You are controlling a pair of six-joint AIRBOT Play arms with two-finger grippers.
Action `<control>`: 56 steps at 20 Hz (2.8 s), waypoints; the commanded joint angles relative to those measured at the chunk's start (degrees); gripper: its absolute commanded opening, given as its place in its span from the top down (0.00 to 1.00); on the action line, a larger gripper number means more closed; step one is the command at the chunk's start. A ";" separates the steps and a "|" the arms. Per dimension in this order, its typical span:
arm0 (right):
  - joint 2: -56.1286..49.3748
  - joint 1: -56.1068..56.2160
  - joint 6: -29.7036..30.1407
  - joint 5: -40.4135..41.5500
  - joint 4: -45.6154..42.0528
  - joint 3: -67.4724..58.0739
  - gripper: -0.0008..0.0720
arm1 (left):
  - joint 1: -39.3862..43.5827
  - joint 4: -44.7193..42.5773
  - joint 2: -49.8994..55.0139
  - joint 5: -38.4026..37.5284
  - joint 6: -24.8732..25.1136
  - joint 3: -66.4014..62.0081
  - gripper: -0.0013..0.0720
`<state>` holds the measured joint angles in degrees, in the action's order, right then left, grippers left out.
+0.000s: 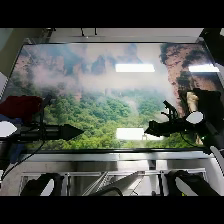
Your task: Fold the shirts.
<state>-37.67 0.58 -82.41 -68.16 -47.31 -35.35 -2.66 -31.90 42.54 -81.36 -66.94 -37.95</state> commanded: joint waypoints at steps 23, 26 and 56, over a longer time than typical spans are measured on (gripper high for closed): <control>0.04 0.04 0.02 0.02 0.02 0.02 0.96 | -36.54 -27.91 29.73 17.18 -2.56 -38.91 0.05; 0.04 0.04 0.02 0.02 0.02 0.02 0.96 | -37.44 -35.54 39.91 18.05 -0.96 -43.87 0.05; 0.04 0.04 0.15 -1.25 0.02 0.02 0.96 | 8.17 -12.37 31.82 0.48 -1.81 -58.45 0.96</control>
<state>-37.67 0.58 -82.24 -68.27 -47.29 -35.35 -4.47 -41.67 78.74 -80.05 -68.53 -102.37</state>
